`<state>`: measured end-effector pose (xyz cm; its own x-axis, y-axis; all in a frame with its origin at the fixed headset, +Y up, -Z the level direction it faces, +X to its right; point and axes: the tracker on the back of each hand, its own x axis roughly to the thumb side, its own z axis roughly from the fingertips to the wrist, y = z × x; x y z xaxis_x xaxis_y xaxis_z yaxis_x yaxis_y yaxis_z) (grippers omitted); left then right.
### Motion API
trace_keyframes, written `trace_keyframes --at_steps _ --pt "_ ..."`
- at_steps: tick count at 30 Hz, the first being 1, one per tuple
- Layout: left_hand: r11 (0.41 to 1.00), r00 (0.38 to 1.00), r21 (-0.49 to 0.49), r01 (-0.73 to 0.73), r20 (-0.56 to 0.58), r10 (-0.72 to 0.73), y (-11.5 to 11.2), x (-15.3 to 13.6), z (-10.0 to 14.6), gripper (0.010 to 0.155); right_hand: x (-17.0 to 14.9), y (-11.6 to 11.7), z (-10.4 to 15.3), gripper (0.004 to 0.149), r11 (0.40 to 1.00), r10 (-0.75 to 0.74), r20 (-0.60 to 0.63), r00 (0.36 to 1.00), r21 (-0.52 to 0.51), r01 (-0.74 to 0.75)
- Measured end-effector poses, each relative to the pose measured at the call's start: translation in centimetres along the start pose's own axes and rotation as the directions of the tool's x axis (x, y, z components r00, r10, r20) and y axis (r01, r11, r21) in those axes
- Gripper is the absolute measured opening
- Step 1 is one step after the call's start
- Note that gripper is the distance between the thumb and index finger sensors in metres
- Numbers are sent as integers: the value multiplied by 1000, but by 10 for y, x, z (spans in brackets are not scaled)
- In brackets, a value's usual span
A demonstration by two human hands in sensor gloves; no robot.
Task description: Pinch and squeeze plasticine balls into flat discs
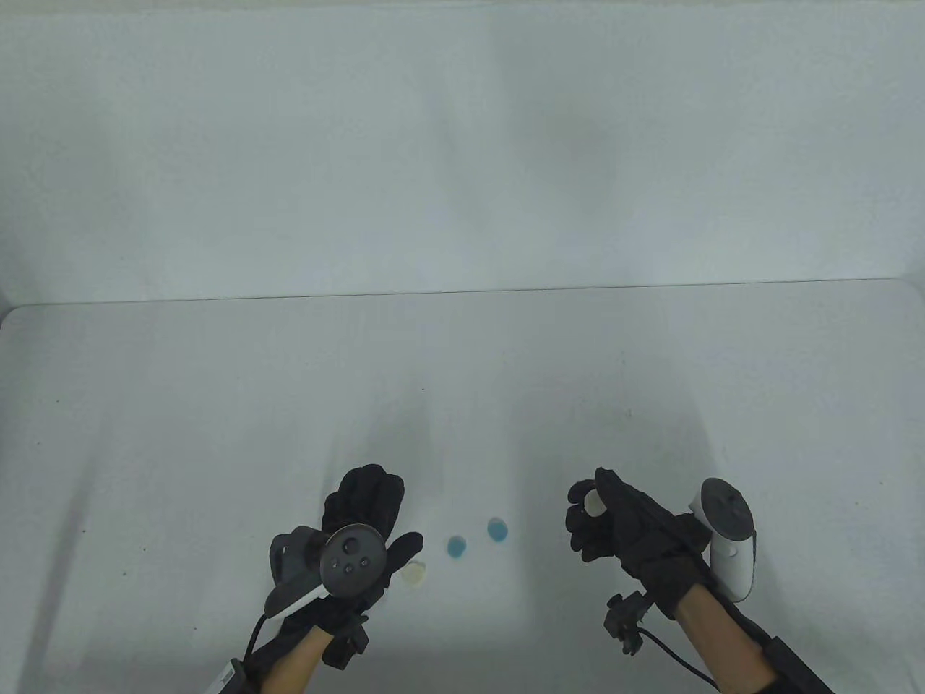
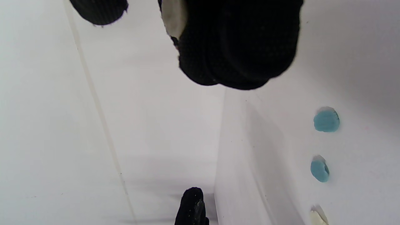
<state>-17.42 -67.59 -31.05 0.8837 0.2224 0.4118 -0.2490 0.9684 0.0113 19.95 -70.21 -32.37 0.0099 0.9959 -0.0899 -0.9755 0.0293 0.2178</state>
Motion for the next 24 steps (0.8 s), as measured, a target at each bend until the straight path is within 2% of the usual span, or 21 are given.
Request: trace_keyframes --at_steps 8,16,18,19,21,24 --pt "1000 1000 -7 -1 -1 1 -1 0 -1 77 1 -2 -1 45 1000 15 1 1000 -25 -15" --pt "1000 1000 -7 5 2 -5 0 1 0 77 3 1 1 43 998 42 18 999 -41 -41" --pt "1000 1000 0 1 2 -1 1 1 0 77 1 -1 0 48 1000 13 18 1000 -19 -13" --pt "1000 1000 1 -2 1 2 1 1 0 77 0 -1 0 58 1000 -8 18 1000 9 8" --pt "1000 1000 -3 1 -1 -1 1 1 1 77 -2 -1 -2 70 998 -35 11 999 49 35" --pt "1000 1000 -1 1 0 -1 1 1 0 77 -3 1 -2 68 998 -23 1 1000 56 23"
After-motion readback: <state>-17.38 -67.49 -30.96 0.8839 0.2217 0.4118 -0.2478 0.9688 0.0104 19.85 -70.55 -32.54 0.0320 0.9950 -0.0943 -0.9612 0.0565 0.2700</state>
